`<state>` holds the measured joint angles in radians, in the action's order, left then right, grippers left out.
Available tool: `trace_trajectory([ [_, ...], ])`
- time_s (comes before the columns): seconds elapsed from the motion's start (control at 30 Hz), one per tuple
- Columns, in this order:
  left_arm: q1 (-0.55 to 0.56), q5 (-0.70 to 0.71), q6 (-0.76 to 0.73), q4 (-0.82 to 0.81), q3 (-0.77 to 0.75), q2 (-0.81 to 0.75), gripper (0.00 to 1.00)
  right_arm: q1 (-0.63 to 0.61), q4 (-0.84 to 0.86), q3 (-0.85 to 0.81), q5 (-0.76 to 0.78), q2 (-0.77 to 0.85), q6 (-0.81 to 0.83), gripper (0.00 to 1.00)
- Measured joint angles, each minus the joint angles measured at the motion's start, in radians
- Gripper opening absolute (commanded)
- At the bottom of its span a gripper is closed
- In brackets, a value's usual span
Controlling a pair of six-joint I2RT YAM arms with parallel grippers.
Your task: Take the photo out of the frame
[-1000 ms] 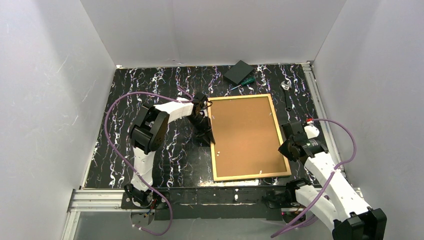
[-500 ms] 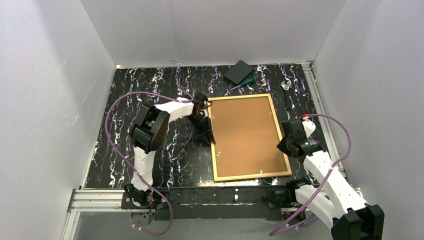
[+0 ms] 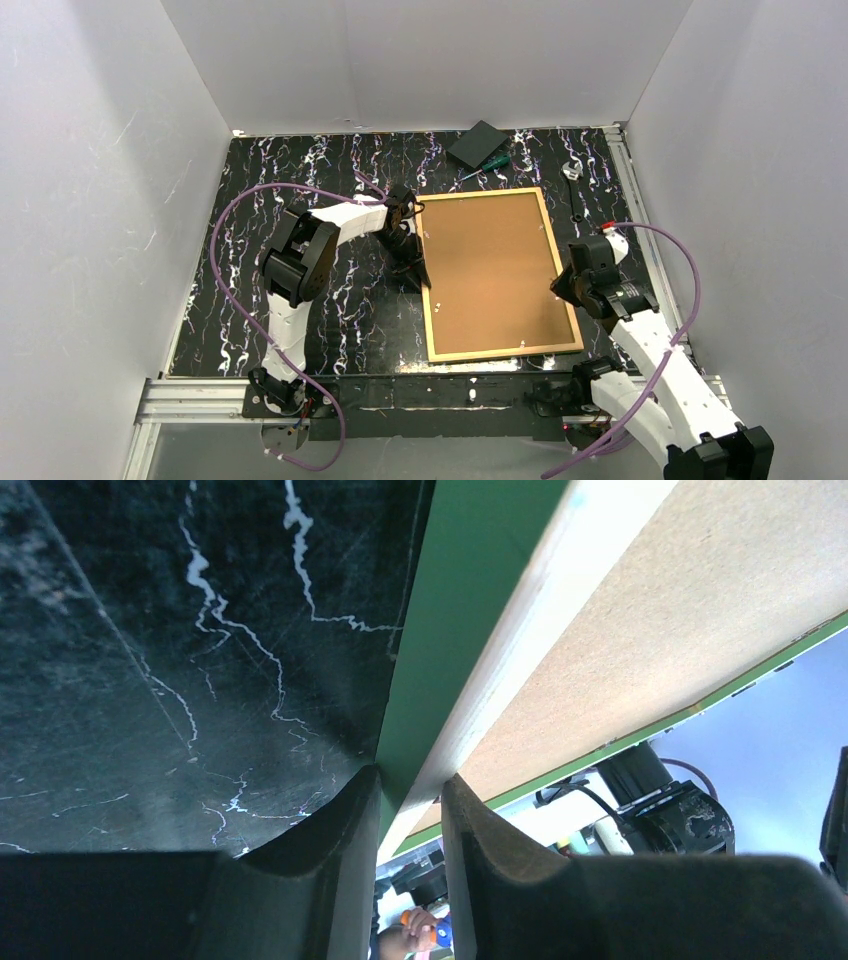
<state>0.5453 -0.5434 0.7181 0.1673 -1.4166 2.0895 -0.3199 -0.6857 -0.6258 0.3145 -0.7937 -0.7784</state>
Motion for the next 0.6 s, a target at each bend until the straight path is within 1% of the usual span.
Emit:
trace_trajectory([
  [0.1, 0.0, 0.0, 0.0, 0.0, 0.0, 0.0, 0.0, 0.003, -0.003, -0.021, 0.002, 0.013, 0.014, 0.01],
  [0.17, 0.0, 0.0, 0.0, 0.0, 0.0, 0.0, 0.0, 0.019, -0.003, -0.053, 0.0, -0.018, 0.029, 0.01],
  [0.33, 0.0, 0.0, 0.0, 0.0, 0.0, 0.0, 0.0, 0.085, 0.026, -0.158, -0.011, -0.185, 0.079, 0.01],
  [0.47, 0.0, 0.0, 0.0, 0.003, -0.002, 0.0, 0.0, 0.132, 0.076, -0.205, -0.048, -0.304, 0.115, 0.01],
  [0.6, 0.0, 0.0, 0.0, 0.003, -0.002, 0.001, 0.0, 0.155, 0.102, -0.265, -0.076, -0.422, 0.139, 0.01],
])
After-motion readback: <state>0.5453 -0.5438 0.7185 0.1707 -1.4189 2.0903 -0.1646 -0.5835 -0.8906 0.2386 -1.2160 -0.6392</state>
